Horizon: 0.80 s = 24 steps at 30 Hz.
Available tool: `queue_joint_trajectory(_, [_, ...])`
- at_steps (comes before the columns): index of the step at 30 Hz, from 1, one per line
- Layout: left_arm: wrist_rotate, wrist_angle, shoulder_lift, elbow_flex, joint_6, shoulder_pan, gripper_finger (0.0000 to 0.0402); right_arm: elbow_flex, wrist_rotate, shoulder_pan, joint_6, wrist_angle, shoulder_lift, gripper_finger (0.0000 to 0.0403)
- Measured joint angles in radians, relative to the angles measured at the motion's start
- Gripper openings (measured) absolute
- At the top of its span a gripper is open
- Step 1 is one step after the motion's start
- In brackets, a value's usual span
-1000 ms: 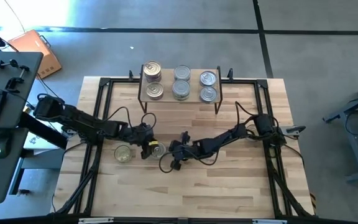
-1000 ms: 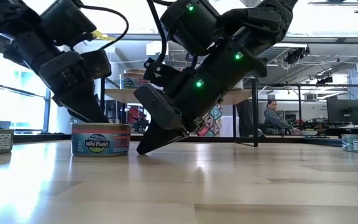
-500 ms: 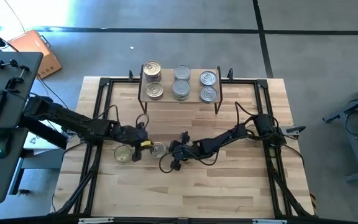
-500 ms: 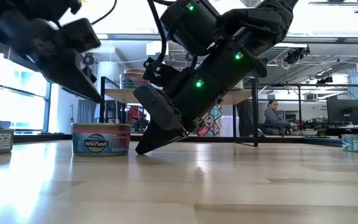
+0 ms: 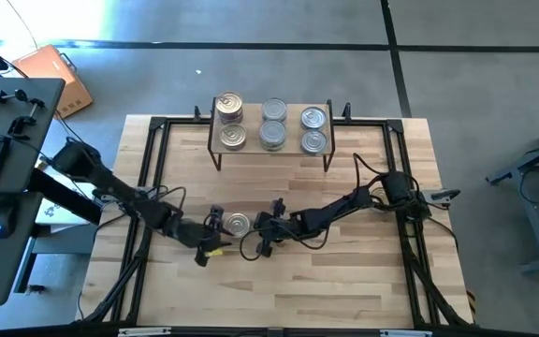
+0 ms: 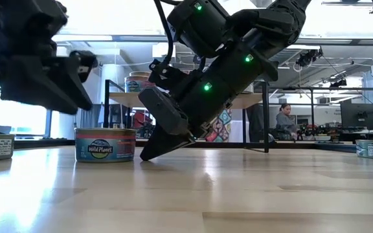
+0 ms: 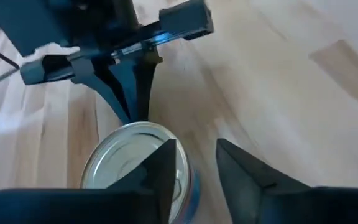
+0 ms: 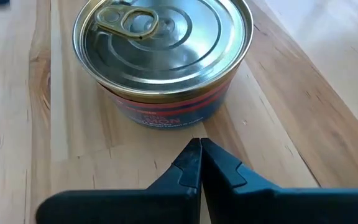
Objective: Stack canned seafood by type on shelf
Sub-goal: Stack the blue and pink tuna can on top of the blue and pink tuna can on the shelf
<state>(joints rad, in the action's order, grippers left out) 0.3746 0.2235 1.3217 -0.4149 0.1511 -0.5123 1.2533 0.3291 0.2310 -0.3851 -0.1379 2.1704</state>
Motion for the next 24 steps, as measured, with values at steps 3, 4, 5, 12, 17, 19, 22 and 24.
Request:
queue_joint_trajectory(3, [-0.001,0.024,0.055,0.000,-0.011,0.011,0.0141,0.000,-0.006,0.000,0.000,-0.001,0.000,0.0000])
queue_joint_trajectory(4, [-0.003,0.026,0.071,0.000,-0.012,0.016,0.0153,0.000,-0.007,0.000,0.000,-0.001,0.000,0.0000])
queue_joint_trajectory(5, [0.000,0.027,0.085,0.000,-0.013,0.020,0.0164,0.000,-0.007,0.000,0.000,-0.002,0.000,0.0000])
queue_joint_trajectory(12, [0.083,0.025,0.123,0.000,-0.035,0.035,0.0173,0.000,-0.007,0.000,0.000,-0.002,0.000,0.0000])
queue_joint_trajectory(17, [0.079,0.009,0.124,-0.002,-0.043,0.034,0.0104,0.000,-0.007,0.000,0.000,-0.002,0.000,0.0000])
queue_joint_trajectory(19, [0.067,0.013,0.123,-0.003,-0.043,0.034,0.0072,0.000,-0.007,0.000,0.005,-0.003,0.000,0.0000])
queue_joint_trajectory(22, [0.048,0.019,0.121,-0.004,-0.043,0.034,0.0028,0.000,-0.003,0.004,0.027,-0.003,-0.001,0.0000])
queue_joint_trajectory(24, [0.046,0.019,0.118,-0.004,-0.042,0.034,0.0010,0.000,0.001,0.009,0.037,0.005,-0.008,0.0000])
